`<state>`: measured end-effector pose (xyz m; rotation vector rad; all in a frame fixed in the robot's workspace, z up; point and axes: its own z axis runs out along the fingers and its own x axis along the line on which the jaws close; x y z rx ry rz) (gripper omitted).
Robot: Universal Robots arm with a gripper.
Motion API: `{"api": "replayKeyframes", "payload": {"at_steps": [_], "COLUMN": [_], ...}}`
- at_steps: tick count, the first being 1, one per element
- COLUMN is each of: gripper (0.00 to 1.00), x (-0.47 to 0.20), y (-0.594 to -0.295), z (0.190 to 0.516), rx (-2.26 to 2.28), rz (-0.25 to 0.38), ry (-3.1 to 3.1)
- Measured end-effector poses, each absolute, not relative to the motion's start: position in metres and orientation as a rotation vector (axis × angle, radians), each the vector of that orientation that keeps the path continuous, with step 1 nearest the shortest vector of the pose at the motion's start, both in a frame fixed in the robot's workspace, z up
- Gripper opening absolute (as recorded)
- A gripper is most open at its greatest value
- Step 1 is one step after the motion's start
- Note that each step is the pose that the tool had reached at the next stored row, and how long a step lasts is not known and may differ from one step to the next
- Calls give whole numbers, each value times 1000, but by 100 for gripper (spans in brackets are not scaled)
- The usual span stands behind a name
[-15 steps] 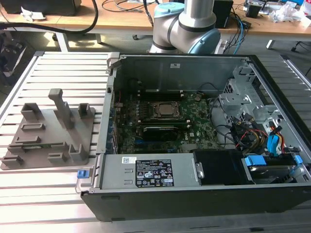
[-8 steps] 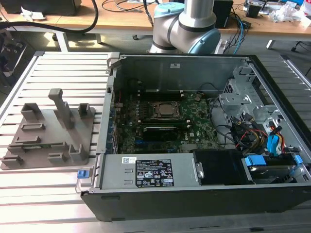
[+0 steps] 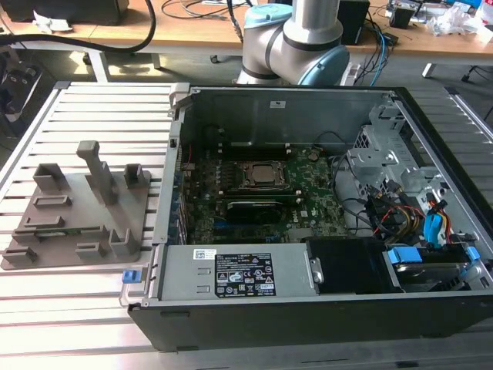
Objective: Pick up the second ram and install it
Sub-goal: 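Pick up the second ram and move it above second insertion slot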
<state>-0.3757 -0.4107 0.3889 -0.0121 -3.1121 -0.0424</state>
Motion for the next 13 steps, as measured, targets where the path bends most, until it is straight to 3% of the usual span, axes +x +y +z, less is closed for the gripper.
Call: {"api": "replayKeyframes", "payload": {"at_steps": [13], "gripper": [11], "x": [-376], "y": [-411], "z": [389], "rx": [577], "rz": [-32], "ry": [-3054]}}
